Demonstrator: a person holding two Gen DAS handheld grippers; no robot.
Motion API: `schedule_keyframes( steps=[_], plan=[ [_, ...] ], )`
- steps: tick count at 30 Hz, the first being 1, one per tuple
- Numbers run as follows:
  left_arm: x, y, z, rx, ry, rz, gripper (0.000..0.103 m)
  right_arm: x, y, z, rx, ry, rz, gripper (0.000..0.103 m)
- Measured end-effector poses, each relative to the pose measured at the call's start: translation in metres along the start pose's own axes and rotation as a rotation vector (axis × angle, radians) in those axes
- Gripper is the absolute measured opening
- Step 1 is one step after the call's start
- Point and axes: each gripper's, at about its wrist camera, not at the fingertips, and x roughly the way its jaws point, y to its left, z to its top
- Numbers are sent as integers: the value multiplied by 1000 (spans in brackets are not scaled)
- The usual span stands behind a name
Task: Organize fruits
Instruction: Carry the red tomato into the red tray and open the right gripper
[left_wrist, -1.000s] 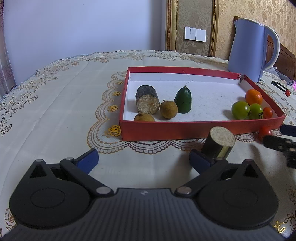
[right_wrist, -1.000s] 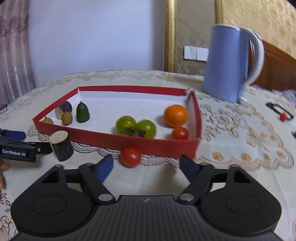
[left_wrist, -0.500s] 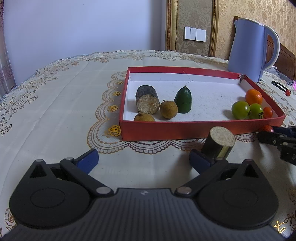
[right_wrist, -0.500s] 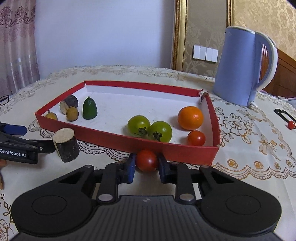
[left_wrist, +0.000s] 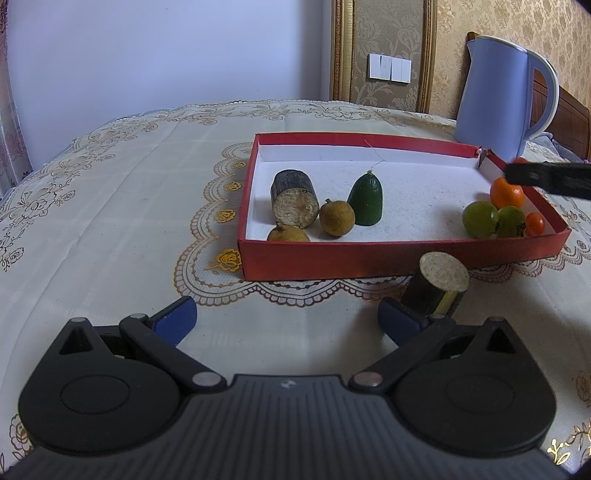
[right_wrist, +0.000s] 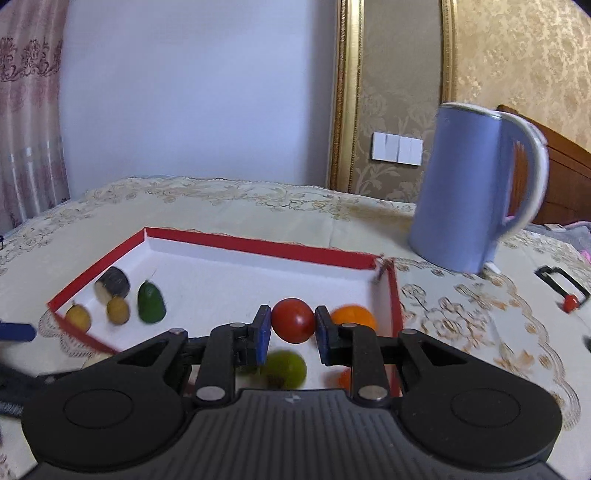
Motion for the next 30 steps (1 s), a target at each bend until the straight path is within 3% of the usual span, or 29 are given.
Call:
schedule_keyframes(
  steps=[8, 16, 24, 30],
  plan=[
    [0, 0, 0, 0, 0, 0, 103, 59, 7, 8, -25, 98, -43, 25],
    [0, 0, 0, 0, 0, 0, 103, 81, 5, 6, -17, 159, -22, 25],
    [0, 0, 0, 0, 0, 0, 103, 73, -1, 6, 25, 161, -2, 29],
    [0, 0, 0, 0, 0, 0, 103, 23, -16, -1, 96, 83, 24, 31]
  ],
)
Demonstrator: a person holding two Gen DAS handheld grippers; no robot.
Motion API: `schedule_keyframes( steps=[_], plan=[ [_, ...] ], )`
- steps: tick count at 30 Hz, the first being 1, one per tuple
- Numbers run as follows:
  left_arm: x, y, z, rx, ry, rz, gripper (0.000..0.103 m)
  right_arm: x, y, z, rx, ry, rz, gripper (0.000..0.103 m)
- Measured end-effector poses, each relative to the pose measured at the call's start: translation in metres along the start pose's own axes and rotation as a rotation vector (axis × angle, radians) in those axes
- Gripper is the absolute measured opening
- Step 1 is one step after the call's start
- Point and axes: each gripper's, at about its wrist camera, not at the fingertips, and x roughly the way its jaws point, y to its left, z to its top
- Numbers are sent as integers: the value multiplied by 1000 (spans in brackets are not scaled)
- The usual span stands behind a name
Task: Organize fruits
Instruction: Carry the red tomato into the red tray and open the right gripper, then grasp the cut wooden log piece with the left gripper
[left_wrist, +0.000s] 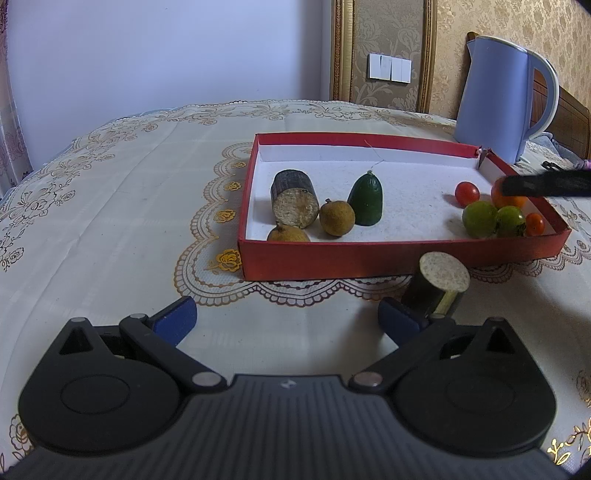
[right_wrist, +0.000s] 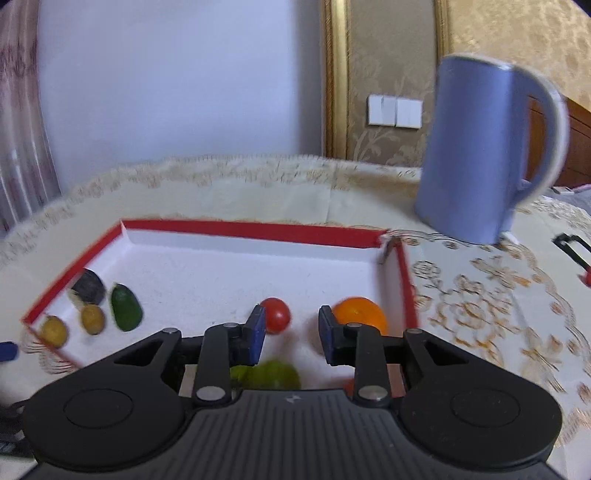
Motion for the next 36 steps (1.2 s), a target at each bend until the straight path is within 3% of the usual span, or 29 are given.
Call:
schedule_keyframes(
  steps=[1, 2, 3, 5, 7, 10, 14, 20, 27, 31, 36],
  plan=[
    [0, 0, 0, 0, 0, 0, 103, -11, -4, -4, 9, -8, 14, 32],
    [0, 0, 0, 0, 0, 0, 103, -23, -7, -10, 13, -16, 27, 41],
    [0, 0, 0, 0, 0, 0, 103, -34, -10, -17, 15, -24, 26, 62],
    [0, 0, 0, 0, 0, 0, 103, -56, -17, -33, 21, -63, -19, 81],
    [0, 0, 0, 0, 0, 0, 103, -72, -22, -48, -6, -103, -77, 81],
    [0, 0, 0, 0, 0, 0, 103, -77, -26, -62, -60, -60, -123, 81],
    [0, 0, 0, 0, 0, 0, 103, -66, -37, -71, -13, -7, -150, 81],
    [0, 0, 0, 0, 0, 0, 103, -57, -60, -76, 115, 33, -122, 81],
    [-6, 4, -2, -37, -11, -11, 103, -58, -64, -78, 141, 29, -98, 85],
    [-23, 2, -5, -50, -30, -55, 103, -57, -63, -77, 138, 32, -92, 86],
    [-45, -21, -2, 5, -93, -129, 103, -55, -59, -76, 110, 45, -107, 88]
  ],
)
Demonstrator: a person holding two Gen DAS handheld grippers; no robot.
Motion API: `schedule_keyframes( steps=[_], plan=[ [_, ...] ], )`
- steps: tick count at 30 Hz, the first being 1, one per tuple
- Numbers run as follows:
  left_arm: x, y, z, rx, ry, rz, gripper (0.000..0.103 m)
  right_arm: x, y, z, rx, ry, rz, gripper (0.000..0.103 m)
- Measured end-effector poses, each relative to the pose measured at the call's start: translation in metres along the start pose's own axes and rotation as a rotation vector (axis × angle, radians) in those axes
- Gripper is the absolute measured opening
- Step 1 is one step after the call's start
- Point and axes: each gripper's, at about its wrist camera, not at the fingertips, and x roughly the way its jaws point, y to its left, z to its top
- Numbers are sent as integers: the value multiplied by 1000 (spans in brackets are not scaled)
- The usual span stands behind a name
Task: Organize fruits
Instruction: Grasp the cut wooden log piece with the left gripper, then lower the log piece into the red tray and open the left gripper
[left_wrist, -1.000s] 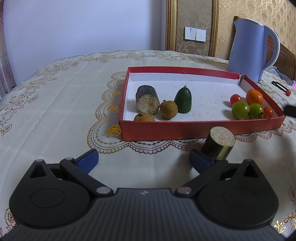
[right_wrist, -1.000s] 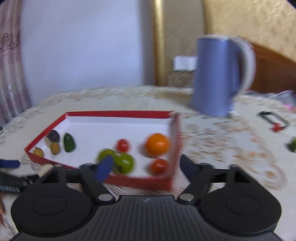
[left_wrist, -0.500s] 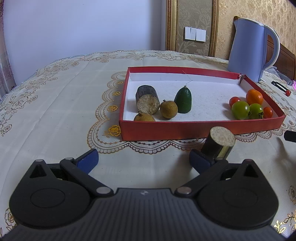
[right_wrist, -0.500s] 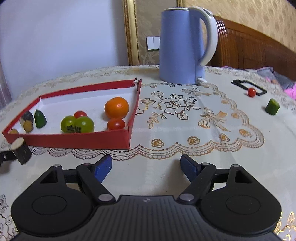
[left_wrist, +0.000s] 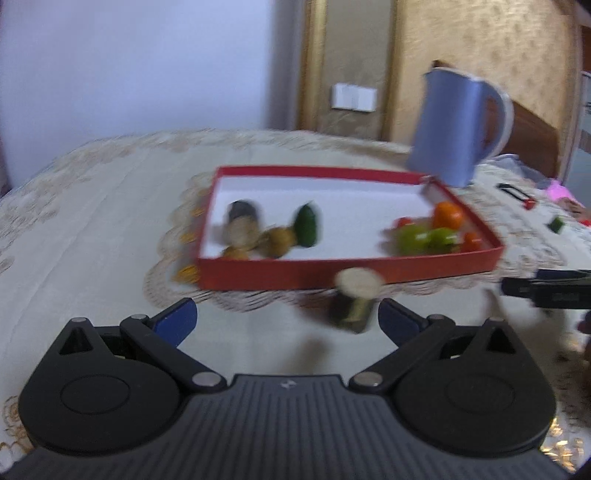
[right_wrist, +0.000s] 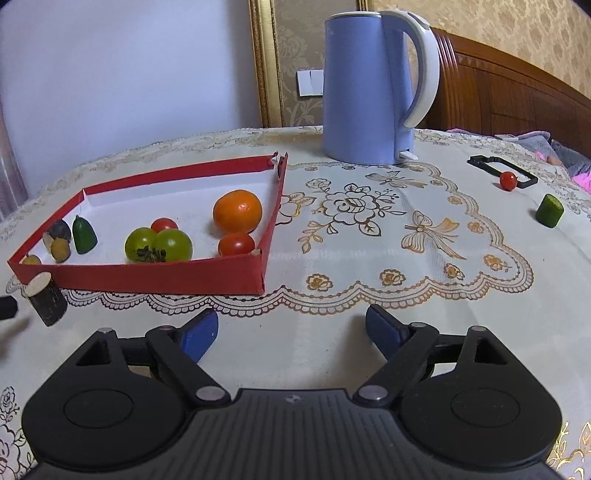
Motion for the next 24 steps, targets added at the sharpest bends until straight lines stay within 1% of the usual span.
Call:
schedule_keyframes(
  steps=[4, 7, 10, 11, 13, 16, 17, 19, 20, 21, 22, 24],
  plan=[
    [5, -20, 4, 26, 3, -23, 103, 1, 2, 0, -13, 4, -8, 88],
    [14, -30, 6, 51, 11, -1, 103, 1, 2, 0, -14, 5, -7, 88],
    [22, -34, 8, 71, 11, 7, 98, 1, 2, 0, -10, 4, -5, 88],
    [24, -34, 8, 70, 14, 8, 88, 1, 1, 0, -10, 4, -4, 88],
    [30, -33, 8, 67, 36, 2, 86, 1, 2, 0, -9, 3, -4, 88],
    [36, -34, 4, 79, 55, 2, 77, 1, 1, 0, -9, 3, -3, 89],
    [38, -35, 3, 84, 58, 3, 69, 1, 1, 0, -8, 3, -3, 89],
    [40, -36, 2, 86, 62, -1, 58, 1, 1, 0, -8, 3, -2, 89],
    [42, -37, 1, 82, 67, -2, 46, 1, 1, 0, -8, 3, -3, 89],
    [44, -37, 1, 78, 72, -8, 41, 1, 1, 0, -8, 3, -2, 89],
    [44, -38, 1, 78, 69, -9, 40, 1, 1, 0, -8, 3, -2, 89],
    [43, -40, 0, 90, 64, -12, 33, 1, 1, 0, -7, 3, -2, 89]
  ],
)
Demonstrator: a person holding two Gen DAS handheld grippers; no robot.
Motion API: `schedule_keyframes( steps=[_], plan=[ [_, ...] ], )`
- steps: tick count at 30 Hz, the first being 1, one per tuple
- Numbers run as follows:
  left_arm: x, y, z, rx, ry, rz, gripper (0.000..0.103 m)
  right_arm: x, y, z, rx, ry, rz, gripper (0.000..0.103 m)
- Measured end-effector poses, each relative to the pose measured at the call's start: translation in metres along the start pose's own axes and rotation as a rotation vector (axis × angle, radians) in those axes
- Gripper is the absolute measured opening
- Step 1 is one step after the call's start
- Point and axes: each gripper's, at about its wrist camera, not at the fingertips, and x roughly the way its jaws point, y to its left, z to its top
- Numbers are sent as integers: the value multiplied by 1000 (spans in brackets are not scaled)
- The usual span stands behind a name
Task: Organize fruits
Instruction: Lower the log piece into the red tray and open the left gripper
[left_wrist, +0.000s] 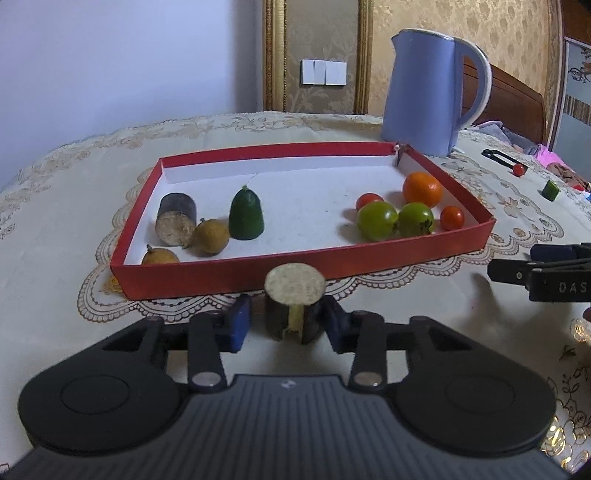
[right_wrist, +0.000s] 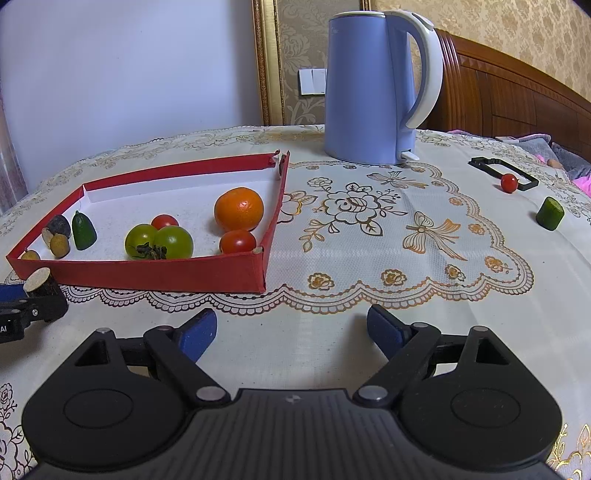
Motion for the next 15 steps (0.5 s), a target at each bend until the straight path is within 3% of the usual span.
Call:
schedule_keyframes(
  steps=[15],
  plan=[
    [-16, -9, 10, 24, -47, -5, 30, 0, 0, 0, 3, -1, 2, 89]
  ],
)
